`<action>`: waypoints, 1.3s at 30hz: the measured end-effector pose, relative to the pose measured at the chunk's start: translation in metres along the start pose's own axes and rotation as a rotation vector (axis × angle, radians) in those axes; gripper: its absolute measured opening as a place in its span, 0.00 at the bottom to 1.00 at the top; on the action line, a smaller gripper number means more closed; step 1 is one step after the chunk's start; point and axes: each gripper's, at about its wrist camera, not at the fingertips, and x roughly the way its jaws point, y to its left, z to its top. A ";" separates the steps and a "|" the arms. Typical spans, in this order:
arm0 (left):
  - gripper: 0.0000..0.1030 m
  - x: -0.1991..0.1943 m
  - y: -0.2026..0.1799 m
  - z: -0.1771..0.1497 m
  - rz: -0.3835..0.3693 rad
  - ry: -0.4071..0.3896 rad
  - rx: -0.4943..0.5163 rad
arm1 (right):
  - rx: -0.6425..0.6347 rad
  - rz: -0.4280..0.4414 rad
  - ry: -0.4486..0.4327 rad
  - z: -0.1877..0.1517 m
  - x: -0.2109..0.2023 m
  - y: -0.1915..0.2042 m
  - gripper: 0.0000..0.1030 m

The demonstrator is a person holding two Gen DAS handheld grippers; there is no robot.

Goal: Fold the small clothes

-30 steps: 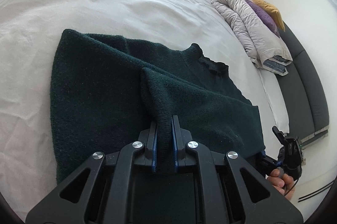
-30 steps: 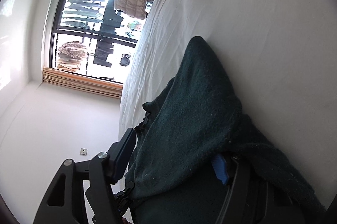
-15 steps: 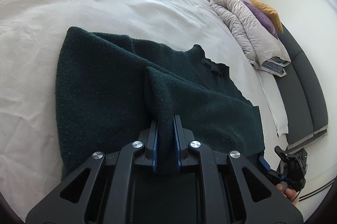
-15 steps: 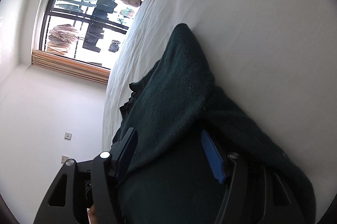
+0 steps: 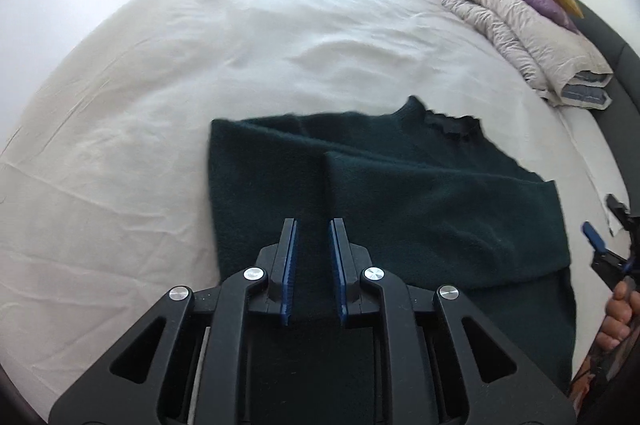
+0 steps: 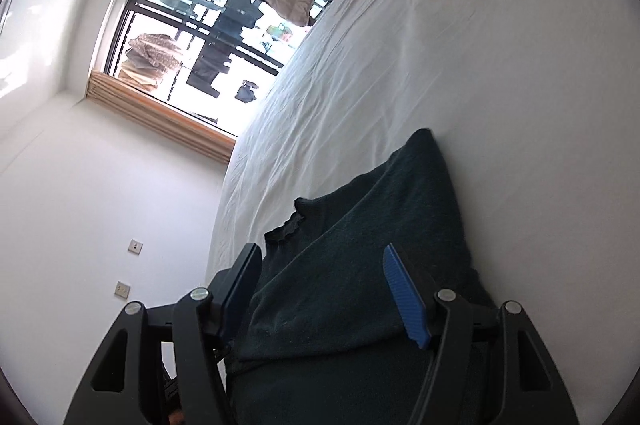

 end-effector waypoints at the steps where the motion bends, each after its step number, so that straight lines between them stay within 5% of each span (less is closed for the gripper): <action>1: 0.15 0.001 -0.011 0.002 -0.043 -0.002 0.024 | 0.011 -0.006 0.016 0.001 0.011 -0.002 0.59; 6: 0.15 0.044 -0.044 -0.001 -0.071 0.077 0.114 | 0.094 -0.009 0.119 0.004 0.064 -0.035 0.51; 7: 0.15 0.052 -0.041 -0.005 -0.082 0.098 0.091 | 0.097 -0.043 0.122 0.005 0.069 -0.044 0.43; 9: 0.15 0.051 -0.032 -0.011 -0.127 0.067 0.070 | 0.103 -0.076 0.123 0.007 0.069 -0.061 0.02; 13: 0.15 0.051 -0.020 -0.018 -0.182 0.057 0.067 | 0.100 -0.111 0.030 0.020 0.044 -0.076 0.00; 19: 0.15 0.056 -0.010 -0.021 -0.223 0.033 0.018 | 0.028 -0.078 -0.027 0.028 0.024 -0.043 0.27; 23: 0.15 0.058 -0.003 -0.021 -0.250 0.038 -0.007 | -0.066 -0.019 0.060 0.019 0.052 -0.011 0.40; 26: 0.15 0.058 0.003 -0.023 -0.277 0.034 -0.017 | -0.078 -0.061 0.138 0.008 0.081 -0.014 0.47; 28: 0.15 0.059 0.006 -0.024 -0.297 0.029 -0.023 | -0.051 -0.079 0.138 0.005 0.087 -0.030 0.43; 30: 0.15 0.057 0.010 -0.024 -0.316 0.026 -0.039 | -0.022 -0.078 0.107 0.008 0.078 -0.043 0.23; 32: 0.15 0.052 0.011 -0.026 -0.313 0.018 -0.048 | -0.006 -0.123 0.065 0.010 0.061 -0.049 0.21; 34: 0.15 0.042 0.009 -0.028 -0.278 0.002 -0.051 | -0.034 -0.162 0.012 0.008 0.042 -0.039 0.36; 36: 0.15 0.032 0.003 -0.032 -0.226 -0.018 -0.016 | -0.054 -0.078 -0.008 -0.001 0.029 -0.023 0.56; 39: 0.15 0.029 0.004 -0.035 -0.212 -0.013 -0.009 | -0.114 0.003 0.061 -0.021 0.043 0.001 0.66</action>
